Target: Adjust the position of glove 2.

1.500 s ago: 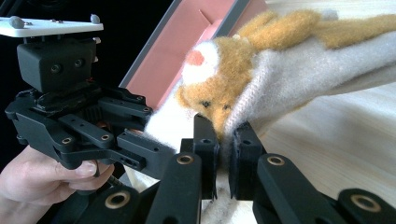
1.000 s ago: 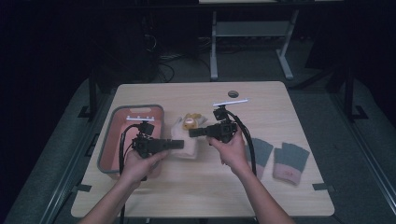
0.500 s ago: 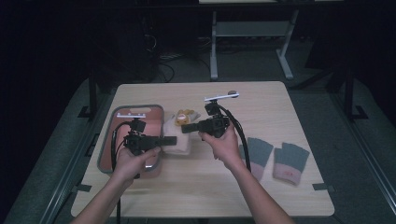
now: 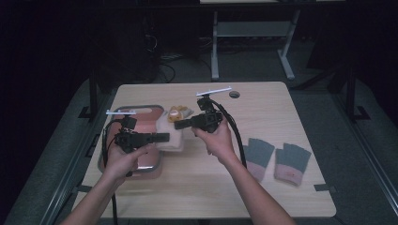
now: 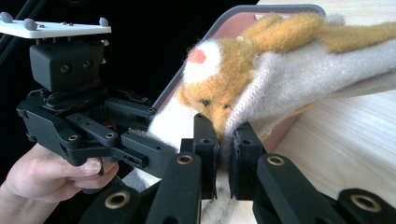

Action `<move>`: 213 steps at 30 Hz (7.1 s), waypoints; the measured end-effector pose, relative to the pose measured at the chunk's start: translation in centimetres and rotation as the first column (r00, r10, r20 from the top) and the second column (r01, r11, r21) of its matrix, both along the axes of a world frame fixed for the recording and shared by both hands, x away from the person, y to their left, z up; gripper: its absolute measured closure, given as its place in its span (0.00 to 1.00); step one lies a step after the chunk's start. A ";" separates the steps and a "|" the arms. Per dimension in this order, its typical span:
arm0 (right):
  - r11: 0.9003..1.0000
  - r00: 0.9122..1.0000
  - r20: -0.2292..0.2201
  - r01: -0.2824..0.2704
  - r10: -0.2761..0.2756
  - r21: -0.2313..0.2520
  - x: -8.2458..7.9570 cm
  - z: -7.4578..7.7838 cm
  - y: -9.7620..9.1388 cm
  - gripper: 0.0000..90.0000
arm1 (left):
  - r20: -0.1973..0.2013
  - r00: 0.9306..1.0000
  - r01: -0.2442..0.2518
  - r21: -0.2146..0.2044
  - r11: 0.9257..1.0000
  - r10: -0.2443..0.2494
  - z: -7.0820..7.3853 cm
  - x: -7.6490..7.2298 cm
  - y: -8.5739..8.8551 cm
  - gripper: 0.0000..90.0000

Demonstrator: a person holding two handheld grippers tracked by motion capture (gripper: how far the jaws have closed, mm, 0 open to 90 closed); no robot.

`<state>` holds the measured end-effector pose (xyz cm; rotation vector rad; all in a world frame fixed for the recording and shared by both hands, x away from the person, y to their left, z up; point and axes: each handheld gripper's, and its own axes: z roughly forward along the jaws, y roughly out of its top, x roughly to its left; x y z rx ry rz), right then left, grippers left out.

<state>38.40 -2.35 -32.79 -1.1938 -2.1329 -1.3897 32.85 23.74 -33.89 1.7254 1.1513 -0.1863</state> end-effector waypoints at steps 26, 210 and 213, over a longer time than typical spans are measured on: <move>0.997 0.998 -0.009 -0.066 0.067 0.027 1.5 0.8 4.4 0.93 | -0.005 0.998 -0.064 -0.010 0.998 0.064 1.0 -0.3 4.4 0.75; 0.994 0.998 -0.066 0.003 -0.010 -0.107 1.3 -3.8 -3.0 0.69 | -0.046 0.998 -0.033 0.256 0.966 0.047 -0.3 1.4 0.7 0.57; 0.994 0.997 -0.067 0.015 -0.022 -0.104 1.2 -3.9 -3.8 0.69 | -0.041 0.999 -0.019 0.252 0.968 0.030 -0.3 1.3 -0.2 0.57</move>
